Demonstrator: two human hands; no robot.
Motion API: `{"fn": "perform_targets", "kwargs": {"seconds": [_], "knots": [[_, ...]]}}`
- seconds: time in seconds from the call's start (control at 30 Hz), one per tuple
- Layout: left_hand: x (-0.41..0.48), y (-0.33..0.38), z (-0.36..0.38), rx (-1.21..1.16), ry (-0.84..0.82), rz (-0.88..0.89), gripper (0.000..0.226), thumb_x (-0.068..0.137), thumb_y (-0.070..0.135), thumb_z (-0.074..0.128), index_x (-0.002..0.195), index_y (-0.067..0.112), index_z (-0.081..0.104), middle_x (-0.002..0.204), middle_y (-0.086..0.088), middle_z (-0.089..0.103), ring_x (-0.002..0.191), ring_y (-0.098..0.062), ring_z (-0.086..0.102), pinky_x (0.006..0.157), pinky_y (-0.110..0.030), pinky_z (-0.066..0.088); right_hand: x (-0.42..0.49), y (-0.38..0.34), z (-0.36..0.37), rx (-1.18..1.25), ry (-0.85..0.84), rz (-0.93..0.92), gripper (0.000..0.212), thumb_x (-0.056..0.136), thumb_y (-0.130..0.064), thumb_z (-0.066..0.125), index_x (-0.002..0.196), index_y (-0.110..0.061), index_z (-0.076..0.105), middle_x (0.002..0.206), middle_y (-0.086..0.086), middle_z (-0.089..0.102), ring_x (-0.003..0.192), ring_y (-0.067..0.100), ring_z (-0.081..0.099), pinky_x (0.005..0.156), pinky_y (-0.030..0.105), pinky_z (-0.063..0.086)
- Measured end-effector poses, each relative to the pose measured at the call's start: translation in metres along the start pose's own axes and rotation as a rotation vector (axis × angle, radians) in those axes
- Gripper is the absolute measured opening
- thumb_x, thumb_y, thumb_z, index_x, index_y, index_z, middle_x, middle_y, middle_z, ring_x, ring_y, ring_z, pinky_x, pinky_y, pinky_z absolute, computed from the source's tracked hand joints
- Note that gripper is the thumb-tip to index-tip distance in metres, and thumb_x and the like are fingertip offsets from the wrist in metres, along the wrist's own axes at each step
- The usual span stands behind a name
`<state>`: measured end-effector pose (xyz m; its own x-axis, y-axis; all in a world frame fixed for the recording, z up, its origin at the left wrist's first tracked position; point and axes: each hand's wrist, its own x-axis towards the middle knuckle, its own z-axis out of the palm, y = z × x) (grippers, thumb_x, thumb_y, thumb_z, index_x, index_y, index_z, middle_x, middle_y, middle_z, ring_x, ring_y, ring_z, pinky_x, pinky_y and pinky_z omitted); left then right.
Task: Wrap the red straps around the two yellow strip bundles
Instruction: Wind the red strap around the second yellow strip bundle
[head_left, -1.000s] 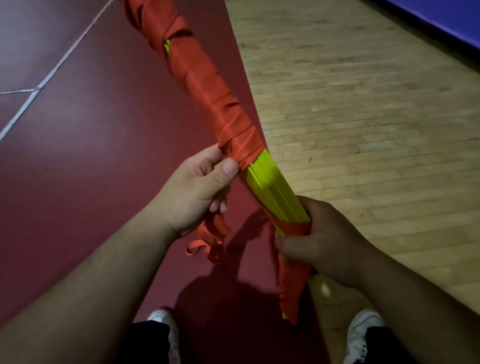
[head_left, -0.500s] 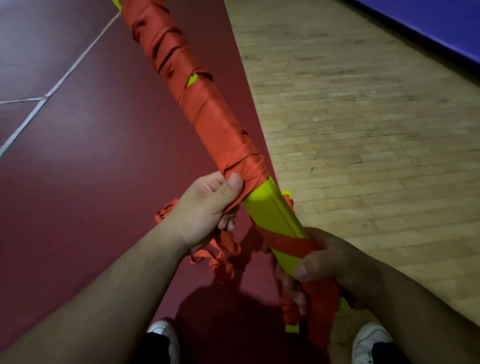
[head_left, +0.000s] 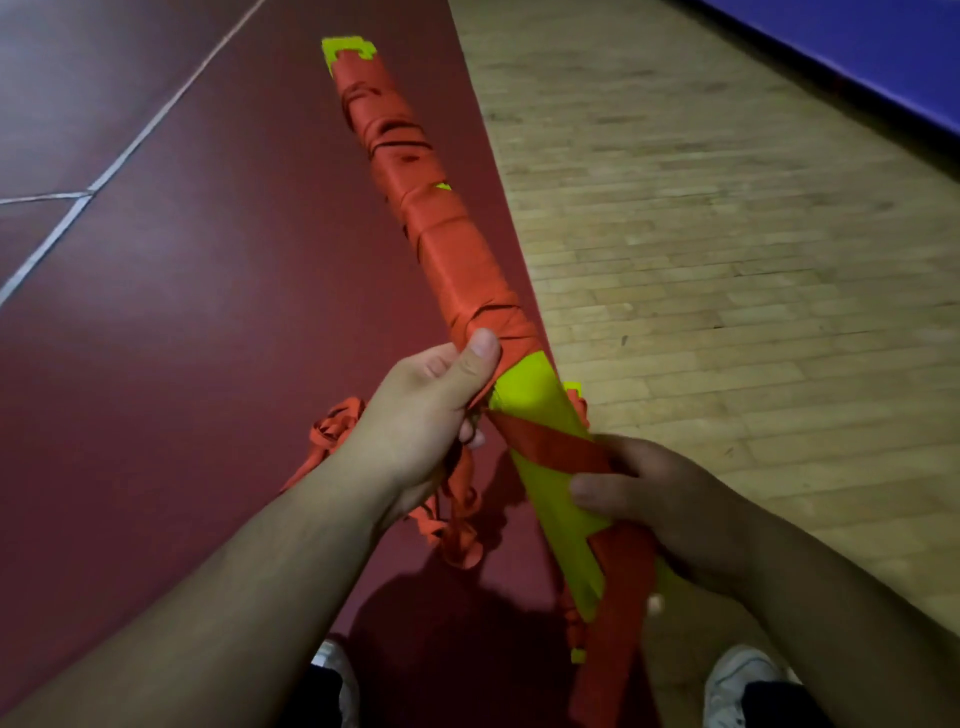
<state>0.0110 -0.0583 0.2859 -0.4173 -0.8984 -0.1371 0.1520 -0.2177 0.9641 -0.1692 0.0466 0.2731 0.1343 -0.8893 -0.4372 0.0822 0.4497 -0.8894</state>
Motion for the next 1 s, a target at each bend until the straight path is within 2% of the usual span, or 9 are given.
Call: {"fn": "perform_targets", "kwargs": {"seconds": [0.1,0.2,0.33,0.47,0.57,0.67,0.83,0.93,1.0], "knots": [[0.002,-0.008,0.002,0.076,0.133,-0.021,0.034,0.087,0.042,0.062,0.066,0.016,0.053,0.044,0.002,0.039,0.038,-0.01,0.032,0.04,-0.018,0.033,0.003,-0.004,0.011,-0.317,0.176,-0.112,0.052,0.07,-0.061,0.071,0.113,-0.03,0.072,0.104,0.002,0.077,0.099,0.023,0.073,0.094,0.052,0.056],[-0.001,-0.013,0.011,0.133,0.22,0.017,0.029,0.094,0.032,0.063,0.076,0.009,0.065,0.055,-0.006,0.044,0.04,-0.009,0.036,0.041,-0.021,0.032,0.007,-0.001,0.025,-0.677,0.368,-0.066,0.079,0.063,-0.082,0.058,0.128,-0.038,0.056,0.11,-0.011,0.071,0.101,0.012,0.067,0.09,0.04,0.054],[-0.003,-0.015,0.022,0.156,0.244,0.053,0.032,0.092,0.032,0.065,0.089,0.0,0.062,0.065,-0.011,0.039,0.044,-0.012,0.037,0.036,-0.018,0.032,0.009,0.002,0.031,-0.941,0.505,-0.055,0.071,0.071,-0.055,0.078,0.127,-0.032,0.041,0.11,-0.002,0.065,0.098,0.027,0.065,0.079,0.041,0.054],[0.0,0.0,0.015,0.108,0.057,0.061,0.025,0.078,0.041,0.065,0.081,0.016,0.06,0.048,0.005,0.044,0.044,-0.013,0.037,0.04,-0.016,0.036,0.006,-0.001,0.025,-0.796,0.515,-0.13,0.045,0.069,-0.038,0.078,0.105,-0.029,0.052,0.086,-0.004,0.066,0.081,0.023,0.066,0.069,0.038,0.054],[0.003,-0.001,0.0,0.082,-0.123,0.06,0.027,0.084,0.04,0.075,0.091,0.017,0.063,0.043,0.007,0.047,0.042,-0.008,0.036,0.044,-0.016,0.04,0.001,-0.006,0.022,-0.659,0.453,-0.149,0.042,0.059,-0.04,0.076,0.097,-0.031,0.06,0.078,-0.003,0.069,0.071,0.015,0.067,0.068,0.04,0.056],[0.006,-0.01,-0.012,0.078,-0.273,0.093,0.044,0.068,0.063,0.078,0.096,0.03,0.072,0.052,0.011,0.044,0.039,-0.002,0.036,0.046,-0.018,0.042,-0.002,-0.009,0.019,-0.477,0.32,-0.162,0.046,0.051,-0.045,0.072,0.093,-0.028,0.066,0.076,0.003,0.072,0.066,0.017,0.068,0.068,0.047,0.058],[0.004,-0.014,-0.004,-0.179,-0.424,-0.046,0.08,0.068,0.057,0.078,0.12,0.0,0.059,0.089,-0.011,0.061,0.038,0.002,0.036,0.045,-0.013,0.04,-0.007,-0.003,0.022,-0.05,-0.078,-0.057,0.048,0.056,-0.033,0.075,0.093,-0.006,0.063,0.071,0.025,0.065,0.06,0.033,0.062,0.061,0.048,0.051],[-0.001,-0.012,0.002,-0.141,-0.377,0.024,0.038,0.066,0.058,0.074,0.082,0.023,0.069,0.05,0.007,0.057,0.039,0.0,0.037,0.043,-0.014,0.036,-0.01,-0.004,0.018,0.103,-0.252,-0.023,0.037,0.06,-0.028,0.072,0.088,-0.003,0.068,0.076,0.023,0.063,0.061,0.031,0.06,0.058,0.035,0.054],[-0.004,-0.008,0.01,-0.045,-0.236,0.032,0.029,0.069,0.054,0.07,0.069,0.025,0.065,0.043,0.006,0.05,0.038,-0.003,0.036,0.042,-0.016,0.033,-0.005,-0.003,0.01,0.075,-0.185,-0.026,0.035,0.06,-0.032,0.073,0.09,-0.014,0.075,0.083,0.015,0.07,0.069,0.031,0.065,0.062,0.036,0.056]]}}
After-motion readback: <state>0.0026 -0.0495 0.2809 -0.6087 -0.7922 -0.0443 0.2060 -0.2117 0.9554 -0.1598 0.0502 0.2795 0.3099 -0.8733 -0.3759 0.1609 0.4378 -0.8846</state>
